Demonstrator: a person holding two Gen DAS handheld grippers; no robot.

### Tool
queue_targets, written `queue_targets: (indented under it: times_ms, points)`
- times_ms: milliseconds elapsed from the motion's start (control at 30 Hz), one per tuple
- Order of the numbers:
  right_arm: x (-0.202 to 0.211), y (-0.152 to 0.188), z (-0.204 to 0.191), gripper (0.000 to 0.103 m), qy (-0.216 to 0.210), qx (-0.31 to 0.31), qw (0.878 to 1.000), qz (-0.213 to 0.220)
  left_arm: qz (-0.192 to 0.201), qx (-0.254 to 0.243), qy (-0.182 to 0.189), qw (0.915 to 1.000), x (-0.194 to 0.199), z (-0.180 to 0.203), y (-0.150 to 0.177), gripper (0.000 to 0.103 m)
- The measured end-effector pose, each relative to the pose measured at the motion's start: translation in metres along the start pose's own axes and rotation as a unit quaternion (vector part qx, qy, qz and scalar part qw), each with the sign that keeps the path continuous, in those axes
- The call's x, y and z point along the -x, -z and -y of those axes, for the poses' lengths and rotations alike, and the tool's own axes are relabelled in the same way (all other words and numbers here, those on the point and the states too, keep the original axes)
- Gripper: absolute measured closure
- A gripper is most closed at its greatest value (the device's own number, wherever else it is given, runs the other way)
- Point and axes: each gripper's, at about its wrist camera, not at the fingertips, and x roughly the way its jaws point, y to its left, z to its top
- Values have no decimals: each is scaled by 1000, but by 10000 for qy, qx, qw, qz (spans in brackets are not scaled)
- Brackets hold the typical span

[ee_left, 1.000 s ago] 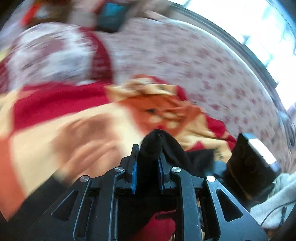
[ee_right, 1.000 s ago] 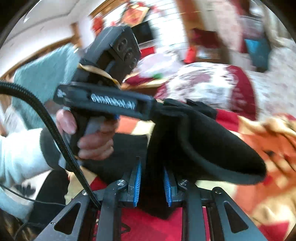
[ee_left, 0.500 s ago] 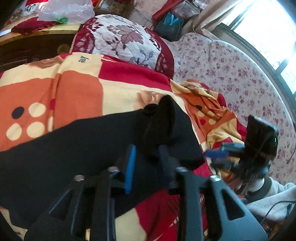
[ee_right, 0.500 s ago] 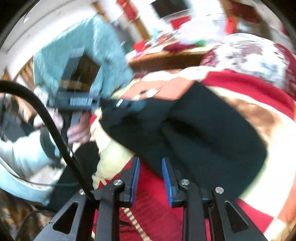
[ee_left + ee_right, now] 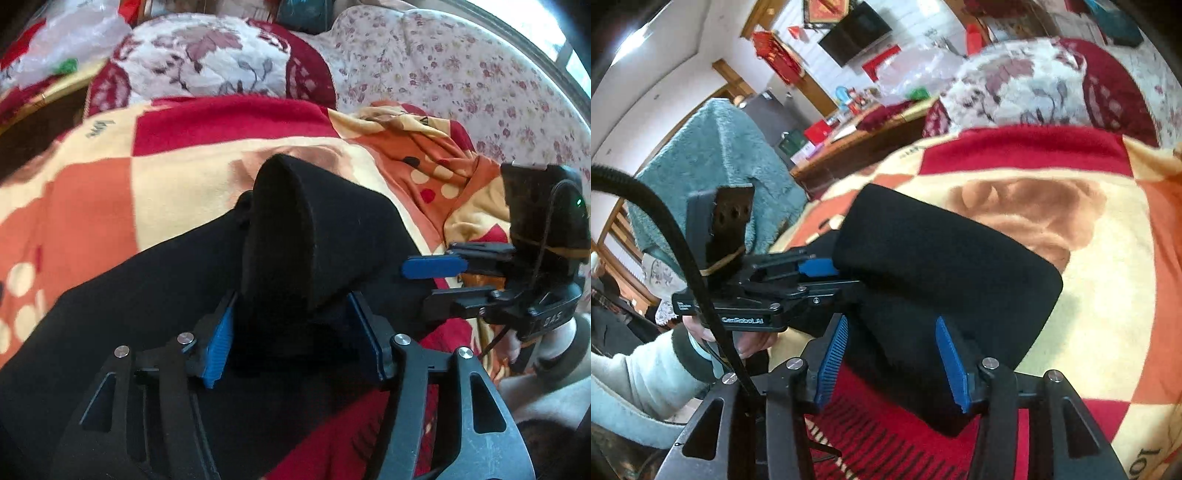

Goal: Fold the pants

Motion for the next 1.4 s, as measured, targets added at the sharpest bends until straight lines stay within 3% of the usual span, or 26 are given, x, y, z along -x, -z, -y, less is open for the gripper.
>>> queue_targets:
  times_ms: [100, 133, 167, 267, 400, 500, 667, 833, 900, 1067, 1133, 1200, 1233, 1267, 1300, 1400]
  points:
    - [0, -2, 16, 55, -170, -327, 9993, 106, -120, 92, 153, 9998, -10, 0, -5, 44]
    - [1, -3, 23, 55, -214, -477, 9985, 175, -125, 151, 201, 9996, -11, 1, -6, 50]
    - [2, -5, 29, 55, -224, -586, 9978, 231, -125, 201, 246, 9994, -10, 3, -6, 74]
    - [11, -9, 40, 54, -214, -859, 9952, 414, -117, 583, 358, 9976, -3, 9, -3, 92]
    - [20, -20, 38, 53, -286, -905, 9938, 576, 18, 1359, 947, 9862, 18, 8, 8, 92]
    - [18, -28, 25, 53, -402, -639, 9950, 658, 86, 1761, 665, 9821, 24, 3, 21, 92]
    - [-16, -39, 3, 53, -330, -311, 9980, 430, 15, 2501, 396, 9674, 15, -20, 39, 91]
    - [-59, -36, -15, 53, 732, 659, 9951, -48, 87, 2377, 50, 9713, 22, -17, 31, 82]
    - [-53, -38, -19, 53, 830, 756, 9937, 11, 126, 2218, -163, 9749, 30, -16, 30, 76]
    - [-23, -32, -26, 53, 812, 787, 9934, 194, 401, 1874, -739, 9787, 59, -11, 36, 75]
    - [-29, -21, -29, 52, 841, 918, 9922, -50, 425, 1757, -886, 9795, 60, -6, 38, 75]
    - [-53, -10, -26, 50, 1198, 996, 9869, -414, 333, 1721, -1084, 9785, 52, -4, 42, 74]
    - [-56, -6, -26, 48, 1234, 1084, 9860, -275, 307, 1711, -1201, 9774, 47, -3, 42, 74]
    - [-55, -3, -28, 37, 1113, 1192, 9866, -35, 311, 1715, -1243, 9768, 43, -2, 45, 74]
    - [-55, -3, -29, 32, 1053, 1176, 9874, -83, 328, 1753, -1228, 9763, 42, -1, 46, 74]
    - [-47, -10, -39, 32, 1010, 1089, 9887, -225, 445, 1940, -1107, 9737, 52, -3, 54, 74]
